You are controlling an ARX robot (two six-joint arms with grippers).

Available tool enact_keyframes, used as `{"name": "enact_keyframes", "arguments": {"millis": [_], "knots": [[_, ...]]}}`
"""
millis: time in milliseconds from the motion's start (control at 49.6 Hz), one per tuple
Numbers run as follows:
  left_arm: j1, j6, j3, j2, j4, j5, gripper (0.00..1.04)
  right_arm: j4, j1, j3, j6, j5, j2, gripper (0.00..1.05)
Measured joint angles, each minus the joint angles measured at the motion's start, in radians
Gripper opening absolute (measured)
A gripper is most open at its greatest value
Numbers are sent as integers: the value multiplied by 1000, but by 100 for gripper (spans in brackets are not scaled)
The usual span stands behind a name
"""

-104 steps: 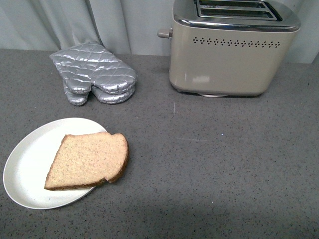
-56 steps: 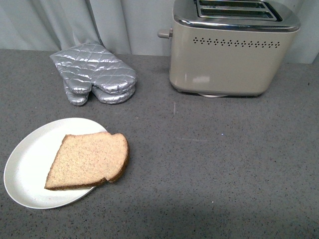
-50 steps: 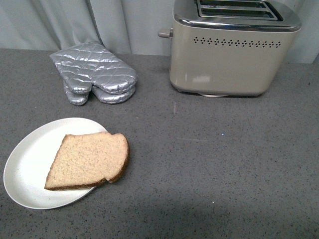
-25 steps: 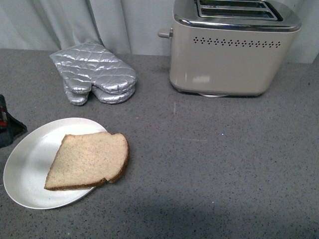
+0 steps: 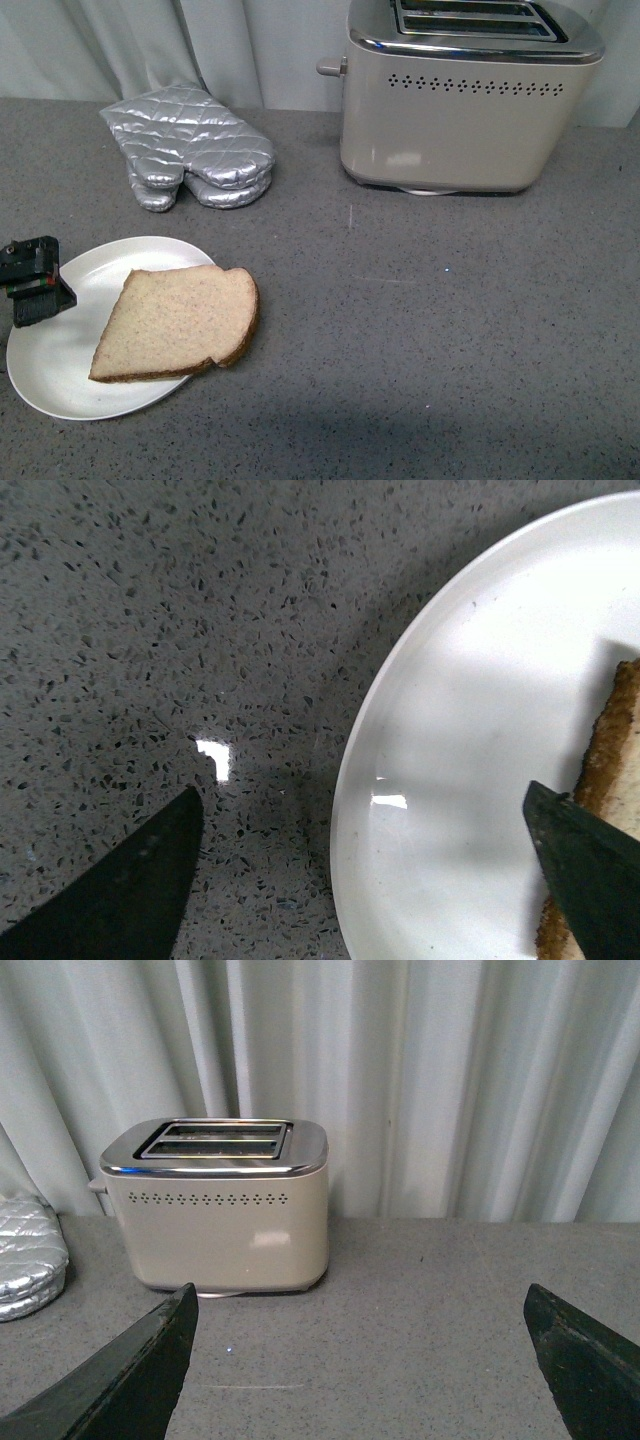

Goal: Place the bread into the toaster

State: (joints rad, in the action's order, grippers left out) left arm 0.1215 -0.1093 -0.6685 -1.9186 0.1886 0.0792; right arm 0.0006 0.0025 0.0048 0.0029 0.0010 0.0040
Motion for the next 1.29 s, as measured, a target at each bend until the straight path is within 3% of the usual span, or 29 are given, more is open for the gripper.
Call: {"name": "enact_keyframes", "arguments": {"millis": [81, 383, 585, 827, 1130, 1291], "knots": [[-1, 0, -12, -26, -10, 4, 81, 0, 0, 0, 0, 0, 0, 95], [-1, 0, -35, -58, -48, 23, 44, 0, 0, 0, 0, 0, 0, 95], [-14, -61, -32, -53, -56, 91, 4, 0, 0, 0, 0, 0, 0, 95], [-85, -188, -26, 22, -66, 163, 3, 0, 0, 0, 0, 0, 0, 95], [-386, -441, -197, -53, -27, 182, 3, 0, 0, 0, 0, 0, 0, 95], [-497, -505, -323, -172, -29, 166, 3, 0, 0, 0, 0, 0, 0, 95]]}}
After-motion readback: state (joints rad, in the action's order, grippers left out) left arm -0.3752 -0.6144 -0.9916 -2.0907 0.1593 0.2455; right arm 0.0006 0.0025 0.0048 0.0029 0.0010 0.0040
